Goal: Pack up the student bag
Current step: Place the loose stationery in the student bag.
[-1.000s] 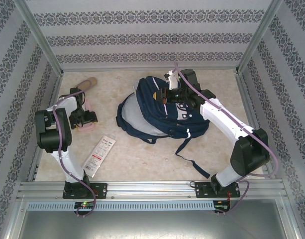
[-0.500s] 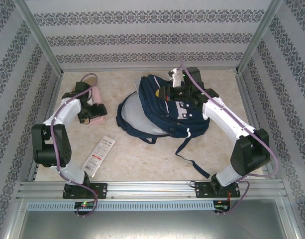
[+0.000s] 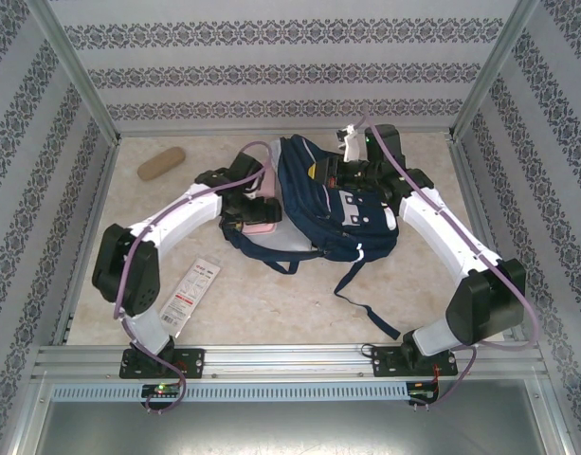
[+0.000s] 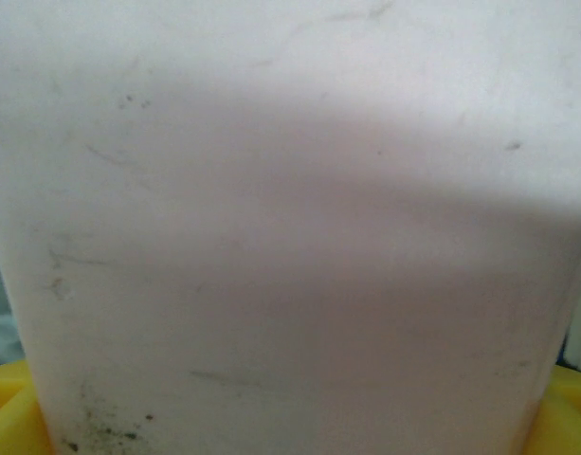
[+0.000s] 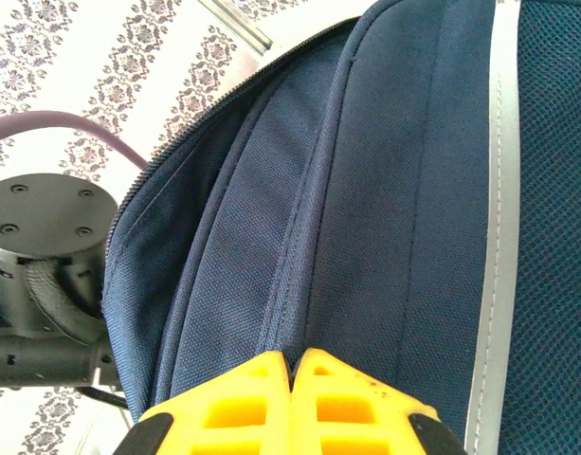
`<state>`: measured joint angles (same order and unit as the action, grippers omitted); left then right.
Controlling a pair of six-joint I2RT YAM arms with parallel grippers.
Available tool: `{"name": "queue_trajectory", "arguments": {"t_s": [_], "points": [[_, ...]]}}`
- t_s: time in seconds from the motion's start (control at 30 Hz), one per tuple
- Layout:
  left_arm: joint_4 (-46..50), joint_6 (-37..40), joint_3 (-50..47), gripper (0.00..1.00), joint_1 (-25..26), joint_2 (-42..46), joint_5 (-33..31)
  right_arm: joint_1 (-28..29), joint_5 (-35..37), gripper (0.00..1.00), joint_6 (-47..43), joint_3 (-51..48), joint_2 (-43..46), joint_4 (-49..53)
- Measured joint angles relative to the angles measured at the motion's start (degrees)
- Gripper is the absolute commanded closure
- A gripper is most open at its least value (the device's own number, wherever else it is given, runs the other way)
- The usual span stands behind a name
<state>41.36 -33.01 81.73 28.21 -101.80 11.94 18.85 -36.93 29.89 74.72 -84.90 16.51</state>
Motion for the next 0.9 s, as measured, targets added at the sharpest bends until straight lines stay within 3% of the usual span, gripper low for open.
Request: {"name": "queue_trajectory", "arguments": {"t_s": [0.4,0.57,0.9], "points": [[-3.39,-6.12,7.56,0.22,5.66,-14.36,0.33,-0.2,0.9,0.99,0.26,-0.31,0.98,0.61],[-3.74,-7.37,9.22,0.01,6.49,-15.67,0.5,-0.39,1.09,0.99,0.26,-0.7,1.31,0.57],[-3.74,-8.13,9.27,0.0,6.58,-15.45,1.9,-0.39,1.33,0.99,0.26,-1.01,1.51,0.42]]}}
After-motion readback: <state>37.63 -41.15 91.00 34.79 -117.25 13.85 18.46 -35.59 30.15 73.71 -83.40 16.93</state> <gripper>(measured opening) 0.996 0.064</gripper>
